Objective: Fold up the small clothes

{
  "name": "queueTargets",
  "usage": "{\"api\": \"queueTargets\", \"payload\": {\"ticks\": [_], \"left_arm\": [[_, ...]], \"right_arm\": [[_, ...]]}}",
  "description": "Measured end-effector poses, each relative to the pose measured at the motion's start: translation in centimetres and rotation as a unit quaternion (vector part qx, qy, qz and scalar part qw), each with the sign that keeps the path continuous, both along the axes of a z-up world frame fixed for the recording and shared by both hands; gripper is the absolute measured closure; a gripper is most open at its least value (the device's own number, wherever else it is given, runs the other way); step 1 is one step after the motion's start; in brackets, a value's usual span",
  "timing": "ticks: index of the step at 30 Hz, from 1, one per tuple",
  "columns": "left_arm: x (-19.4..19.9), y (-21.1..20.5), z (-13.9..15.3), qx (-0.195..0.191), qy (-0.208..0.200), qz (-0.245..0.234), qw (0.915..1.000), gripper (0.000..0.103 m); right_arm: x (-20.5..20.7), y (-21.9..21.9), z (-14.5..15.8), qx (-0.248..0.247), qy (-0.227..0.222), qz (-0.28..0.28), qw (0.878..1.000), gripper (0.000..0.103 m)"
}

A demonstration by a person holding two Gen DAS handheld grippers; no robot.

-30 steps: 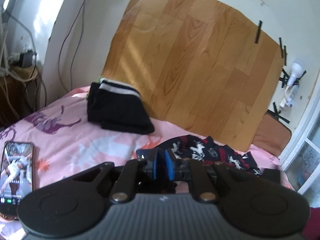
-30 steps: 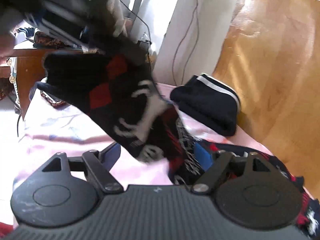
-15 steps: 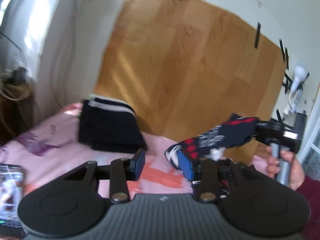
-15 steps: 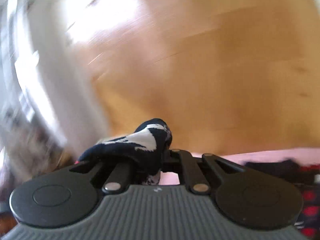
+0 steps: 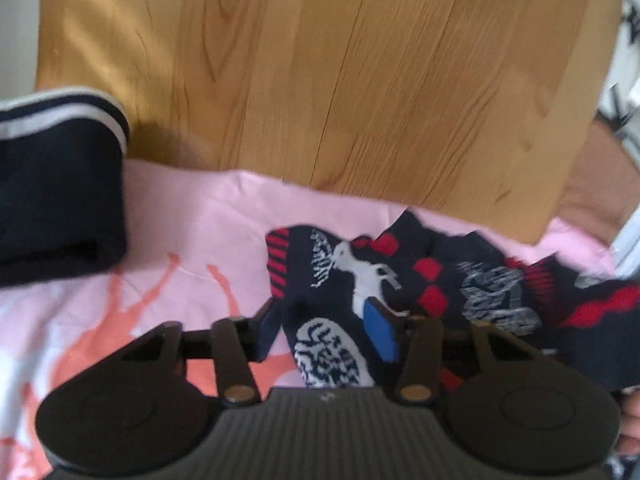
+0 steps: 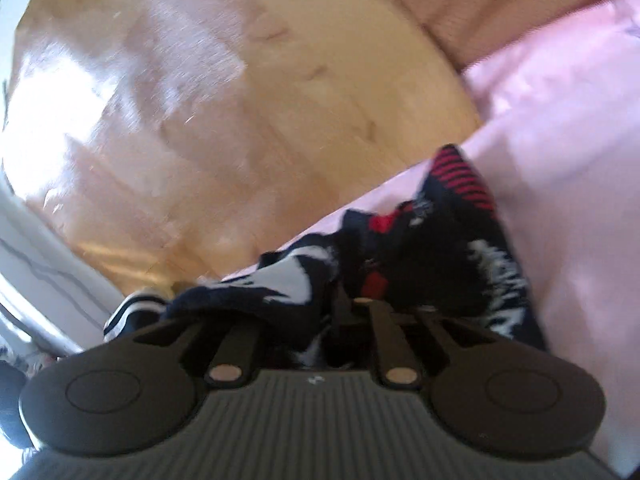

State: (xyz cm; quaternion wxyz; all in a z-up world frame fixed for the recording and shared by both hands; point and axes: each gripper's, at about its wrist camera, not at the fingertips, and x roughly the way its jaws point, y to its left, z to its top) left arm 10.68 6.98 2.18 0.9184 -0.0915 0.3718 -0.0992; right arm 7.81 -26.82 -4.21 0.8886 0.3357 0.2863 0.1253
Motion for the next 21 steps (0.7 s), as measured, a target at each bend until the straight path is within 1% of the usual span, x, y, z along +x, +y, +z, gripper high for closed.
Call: {"api": "queueTargets", "payload": {"ticks": [1, 2, 3, 5, 7, 8, 10, 13, 14, 16, 17, 18, 20, 21], "left_arm": [[0.4, -0.3, -0.9, 0.005, 0.004, 0.002, 1.0, 0.074], [0.2, -0.5, -1.5, 0.011, -0.014, 0.004, 0.9998, 0.072], [-0.3, -0.8, -1.9, 0.024, -0.033, 0.001, 0.9992, 0.072], [-1.1, -2.2, -2.4, 0.076, -0.062, -0.012, 0.9951, 0.071], [-1.4, -2.9, -2.4, 0.107, -0.069, -0.019, 0.9917, 0.071], [-1.4, -3.0, -2.4, 0.11, -0.069, -0.02, 0.9913, 0.071], [-1.3, -2.5, -2.3, 0.101, -0.067, -0.02, 0.9924, 0.071], [-0.8, -2.8, -2.5, 0.102, -0.067, -0.023, 0.9923, 0.071], [-0.8, -2.9, -2.5, 0.107, -0.068, -0.025, 0.9916, 0.07], [-1.0, -3.3, -2.5, 0.119, -0.069, -0.026, 0.9901, 0.071], [-1.0, -3.3, -2.5, 0.121, -0.069, -0.025, 0.9899, 0.071], [-1.0, -3.3, -2.5, 0.12, -0.068, -0.025, 0.9901, 0.071], [-1.1, -3.3, -2.5, 0.12, -0.069, -0.025, 0.99, 0.071], [-1.1, -3.3, -2.5, 0.121, -0.069, -0.025, 0.9899, 0.071]], "right_arm": [[-0.2, -0.7, 0.1, 0.003, 0.0, -0.019, 1.0, 0.059], [0.0, -1.3, 0.3, 0.01, -0.001, -0.043, 0.999, 0.052], [0.3, -1.8, 0.3, 0.019, -0.001, -0.062, 0.998, 0.052], [-0.1, -3.2, 0.0, 0.039, 0.006, -0.09, 0.995, 0.052], [-0.1, -3.8, -0.3, 0.044, 0.015, -0.106, 0.993, 0.052], [-0.5, -3.7, -0.3, 0.04, 0.017, -0.11, 0.993, 0.052], [-0.5, -3.1, 0.0, 0.024, 0.017, -0.113, 0.993, 0.052], [-1.3, -3.1, 0.8, -0.009, 0.004, -0.115, 0.993, 0.044], [-1.7, -3.7, 0.6, -0.012, -0.002, -0.123, 0.992, 0.043], [-1.8, -5.0, 0.4, 0.004, -0.004, -0.148, 0.989, 0.042], [-2.1, -5.7, 0.2, 0.019, -0.001, -0.167, 0.986, 0.042], [-2.4, -6.4, 0.2, 0.023, 0.001, -0.194, 0.981, 0.041], [-3.8, -7.8, 0.4, 0.033, -0.008, -0.248, 0.968, 0.041], [-4.4, -8.3, 0.6, 0.037, -0.016, -0.264, 0.964, 0.046]]}}
